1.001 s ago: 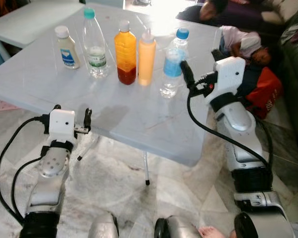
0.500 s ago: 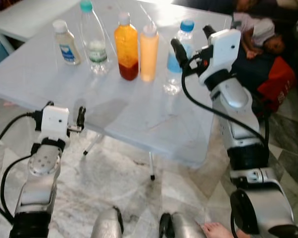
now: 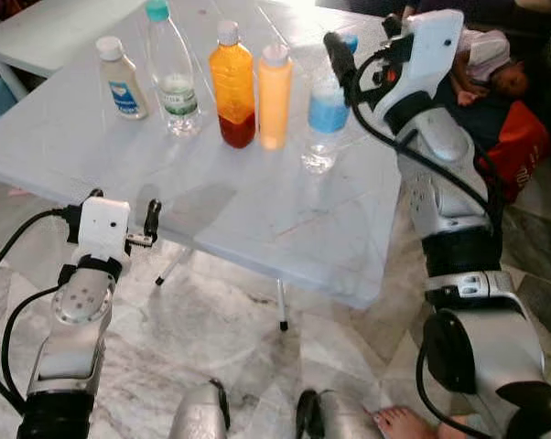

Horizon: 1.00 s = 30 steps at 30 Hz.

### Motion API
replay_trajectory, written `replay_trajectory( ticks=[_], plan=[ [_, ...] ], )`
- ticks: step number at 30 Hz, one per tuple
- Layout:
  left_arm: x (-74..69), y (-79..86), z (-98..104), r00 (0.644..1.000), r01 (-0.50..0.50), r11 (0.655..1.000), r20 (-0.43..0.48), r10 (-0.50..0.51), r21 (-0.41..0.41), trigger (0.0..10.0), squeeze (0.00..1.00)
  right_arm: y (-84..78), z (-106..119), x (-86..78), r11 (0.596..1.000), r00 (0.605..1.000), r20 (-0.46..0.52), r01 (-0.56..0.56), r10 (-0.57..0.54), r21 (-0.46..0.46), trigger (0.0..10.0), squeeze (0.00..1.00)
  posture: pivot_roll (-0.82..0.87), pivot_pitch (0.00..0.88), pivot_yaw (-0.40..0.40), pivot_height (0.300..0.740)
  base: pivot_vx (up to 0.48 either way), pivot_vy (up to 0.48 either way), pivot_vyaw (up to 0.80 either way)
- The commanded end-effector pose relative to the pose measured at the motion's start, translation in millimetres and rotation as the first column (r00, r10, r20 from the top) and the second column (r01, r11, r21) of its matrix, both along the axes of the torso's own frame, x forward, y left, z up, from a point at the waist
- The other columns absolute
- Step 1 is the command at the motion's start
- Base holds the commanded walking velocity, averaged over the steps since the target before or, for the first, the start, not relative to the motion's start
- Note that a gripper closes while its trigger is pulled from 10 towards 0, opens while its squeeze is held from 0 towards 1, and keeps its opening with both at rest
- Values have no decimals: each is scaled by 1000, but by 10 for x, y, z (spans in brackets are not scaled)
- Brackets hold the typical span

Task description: Restocking fridge

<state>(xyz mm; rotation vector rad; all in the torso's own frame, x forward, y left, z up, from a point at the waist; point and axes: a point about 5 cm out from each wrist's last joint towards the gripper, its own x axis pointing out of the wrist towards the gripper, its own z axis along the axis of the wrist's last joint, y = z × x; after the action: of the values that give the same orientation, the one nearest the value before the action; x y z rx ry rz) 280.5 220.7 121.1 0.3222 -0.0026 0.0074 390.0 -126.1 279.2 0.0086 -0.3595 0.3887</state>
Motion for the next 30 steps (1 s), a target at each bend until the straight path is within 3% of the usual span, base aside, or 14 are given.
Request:
replay_trajectory(
  ticks=[1, 2, 3, 4, 5, 6, 7, 8, 26, 30],
  plan=[
    [-31, 22, -18, 1000, 8, 1000, -16, -8, 9, 10000, 0, -7, 69, 31, 1000, 1000, -6, -13, 13, 19, 10000, 0, 80, 165, 24, 740, 0, 0, 0],
    [-34, 21, -17, 1000, 9, 1000, -18, -9, 9, 10000, 0, 9, 68, 57, 1000, 1000, -24, -15, 16, 25, 8392, 0, 81, 166, 18, 740, 0, 0, 0],
    [-35, 20, -17, 1000, 9, 1000, -18, -8, 9, 10000, 0, 20, 65, 66, 1000, 999, -30, -16, 16, 25, 7804, 0, 81, 166, 18, 740, 0, 0, 0],
    [-36, 19, -15, 1000, 9, 1000, -18, -9, 9, 10000, 0, 42, 58, 71, 999, 999, -36, -24, 24, 24, 4863, 0, 81, 166, 17, 740, 0, 0, 0],
    [-36, 20, -15, 1000, 8, 1000, -18, -8, 9, 10000, 0, 72, 48, 72, 999, 999, -40, -34, 35, 18, 3569, 0, 82, 166, 16, 740, 0, 0, 0],
    [-37, 20, -16, 1000, 8, 1000, -19, -8, 9, 10000, 0, 110, 30, 71, 999, 998, -46, -49, 49, 10, 706, 0, 82, 167, 16, 740, 0, 0, 0],
    [-37, 21, -17, 1000, 8, 1000, -20, -8, 9, 10000, 0, 120, 24, 72, 999, 997, -48, -53, 54, 7, 706, 0, 82, 167, 16, 740, 0, 0, 0],
    [-40, 18, -18, 1000, 9, 1000, -21, -9, 8, 10000, 0, 146, 6, 69, 998, 996, -54, -64, 64, 1, 0, 0, 80, 169, 15, 740, 0, 0, 0],
    [-39, -1, -52, 999, 21, 1000, -35, -21, 4, 10000, 0, 181, -59, 107, 994, 989, -104, -107, 105, -18, 0, 0, 77, 160, 11, 740, 0, 0, 0],
    [-31, -5, -50, 999, 24, 1000, -35, -24, 3, 10000, 0, 187, -40, 120, 990, 990, -88, -113, 106, -80, 0, 0, 77, 156, 11, 740, 0, 0, 0]
  ],
)
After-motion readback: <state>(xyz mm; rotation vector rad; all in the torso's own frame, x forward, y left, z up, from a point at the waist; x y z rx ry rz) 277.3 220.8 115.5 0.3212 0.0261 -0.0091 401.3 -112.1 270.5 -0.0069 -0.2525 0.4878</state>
